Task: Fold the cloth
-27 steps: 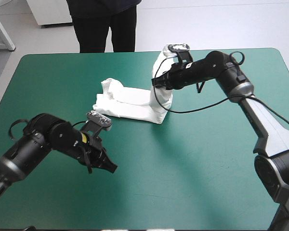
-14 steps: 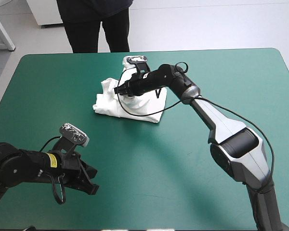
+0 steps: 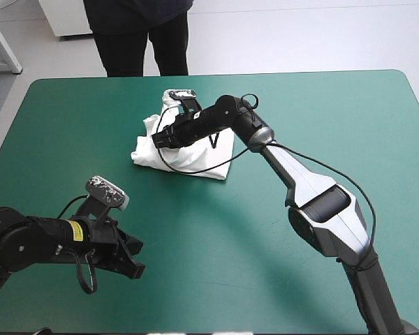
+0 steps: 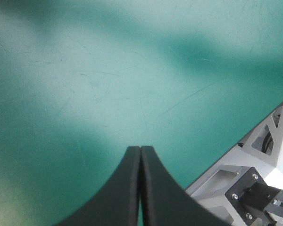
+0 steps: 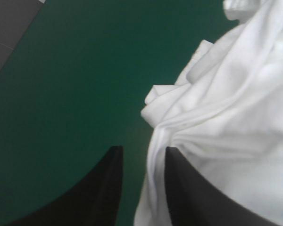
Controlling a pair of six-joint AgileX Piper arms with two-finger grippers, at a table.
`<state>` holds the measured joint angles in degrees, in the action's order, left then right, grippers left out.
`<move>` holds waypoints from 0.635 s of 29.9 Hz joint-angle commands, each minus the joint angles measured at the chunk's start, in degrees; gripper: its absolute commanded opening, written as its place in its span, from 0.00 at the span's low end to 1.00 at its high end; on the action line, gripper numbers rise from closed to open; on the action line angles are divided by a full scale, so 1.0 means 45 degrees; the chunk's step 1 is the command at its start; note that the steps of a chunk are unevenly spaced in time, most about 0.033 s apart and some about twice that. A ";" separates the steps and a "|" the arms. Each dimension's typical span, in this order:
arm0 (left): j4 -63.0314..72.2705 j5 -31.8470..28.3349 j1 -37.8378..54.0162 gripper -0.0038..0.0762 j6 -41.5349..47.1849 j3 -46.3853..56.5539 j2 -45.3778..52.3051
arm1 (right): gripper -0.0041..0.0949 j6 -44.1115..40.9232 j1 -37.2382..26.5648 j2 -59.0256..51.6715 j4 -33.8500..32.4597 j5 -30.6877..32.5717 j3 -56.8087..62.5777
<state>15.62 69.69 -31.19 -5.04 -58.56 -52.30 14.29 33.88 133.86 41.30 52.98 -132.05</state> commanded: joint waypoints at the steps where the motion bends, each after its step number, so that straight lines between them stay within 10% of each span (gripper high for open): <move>1: 0.0320 -0.0555 -0.0008 0.02 0.0314 -0.0330 0.0118 | 0.52 -0.0331 0.0020 -0.0932 0.0421 -0.0118 -0.0840; 19: 0.0375 -0.0620 -0.0008 0.02 0.0373 -0.0330 0.0118 | 0.49 -0.3108 -0.0600 -0.0955 -0.3980 0.4123 -0.2428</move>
<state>15.62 69.50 -31.19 -3.73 -58.56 -52.30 1.56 32.80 133.86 23.06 70.41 -141.03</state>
